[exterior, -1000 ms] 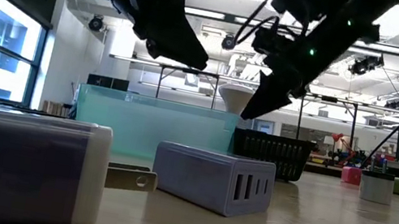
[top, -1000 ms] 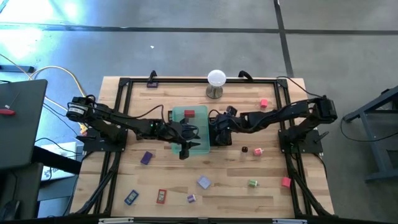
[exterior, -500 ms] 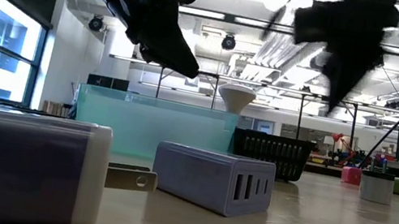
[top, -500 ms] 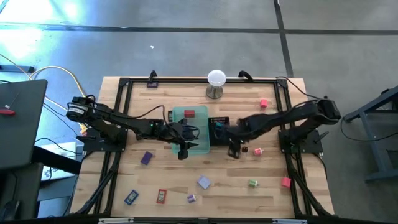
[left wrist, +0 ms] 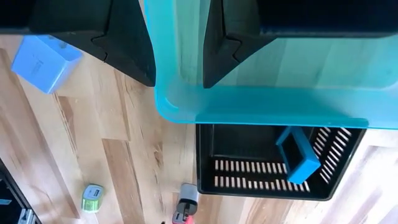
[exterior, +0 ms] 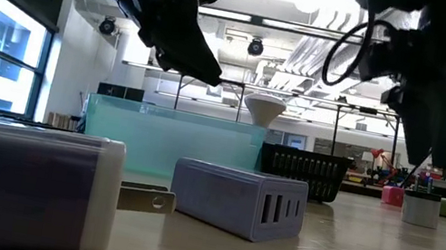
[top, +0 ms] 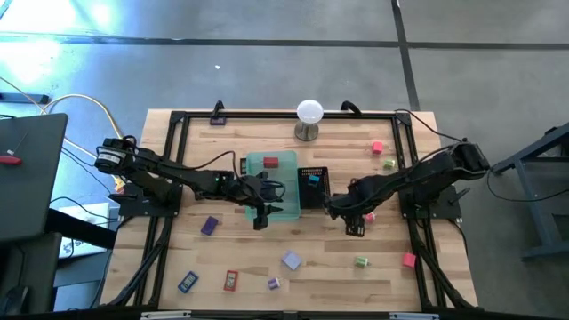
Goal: Pick & Place Office items
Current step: Put the white charger adapter into the blue bin
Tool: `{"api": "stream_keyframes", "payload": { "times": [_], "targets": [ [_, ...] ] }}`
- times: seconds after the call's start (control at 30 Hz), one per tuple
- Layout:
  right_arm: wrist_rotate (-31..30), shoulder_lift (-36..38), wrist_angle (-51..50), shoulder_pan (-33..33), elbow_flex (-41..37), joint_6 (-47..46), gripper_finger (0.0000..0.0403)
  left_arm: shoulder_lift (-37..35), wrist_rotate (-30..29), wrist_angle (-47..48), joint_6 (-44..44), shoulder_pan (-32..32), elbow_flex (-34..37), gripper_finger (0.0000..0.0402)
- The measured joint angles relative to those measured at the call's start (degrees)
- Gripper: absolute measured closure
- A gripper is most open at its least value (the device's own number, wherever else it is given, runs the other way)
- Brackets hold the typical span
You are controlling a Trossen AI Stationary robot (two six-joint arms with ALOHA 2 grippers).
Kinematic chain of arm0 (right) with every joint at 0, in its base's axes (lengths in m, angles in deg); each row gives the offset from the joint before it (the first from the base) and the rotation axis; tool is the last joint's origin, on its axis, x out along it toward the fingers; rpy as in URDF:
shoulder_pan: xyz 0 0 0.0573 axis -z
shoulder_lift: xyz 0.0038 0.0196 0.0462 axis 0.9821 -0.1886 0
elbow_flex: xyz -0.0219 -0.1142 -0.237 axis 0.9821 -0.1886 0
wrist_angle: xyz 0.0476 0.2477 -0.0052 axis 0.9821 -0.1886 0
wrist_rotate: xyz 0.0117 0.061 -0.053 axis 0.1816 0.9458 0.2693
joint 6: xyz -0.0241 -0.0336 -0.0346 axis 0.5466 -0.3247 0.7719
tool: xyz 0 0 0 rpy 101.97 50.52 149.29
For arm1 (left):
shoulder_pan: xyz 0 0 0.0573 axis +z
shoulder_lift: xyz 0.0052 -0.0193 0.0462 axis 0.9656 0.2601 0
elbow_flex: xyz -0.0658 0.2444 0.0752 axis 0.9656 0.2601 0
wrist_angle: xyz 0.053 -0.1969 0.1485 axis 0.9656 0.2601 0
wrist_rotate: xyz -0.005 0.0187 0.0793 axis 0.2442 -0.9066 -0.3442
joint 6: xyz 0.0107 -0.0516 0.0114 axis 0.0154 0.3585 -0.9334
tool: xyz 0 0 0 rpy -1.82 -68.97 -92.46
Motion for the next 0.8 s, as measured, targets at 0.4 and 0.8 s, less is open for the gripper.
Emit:
{"api": "stream_keyframes", "payload": {
  "times": [0.4,0.8],
  "targets": [
    [1.47,-0.04,5.02,2.37,-3.6,-0.06,0.0184,0.0,0.03,-0.04,-0.03,0.0,0.0,0.0273],
    [1.51,-0.04,10.87,2.37,-8.01,-1.72,0.0184,0.0,-0.28,-0.03,-0.06,0.02,0.0,0.0273]
  ]
}}
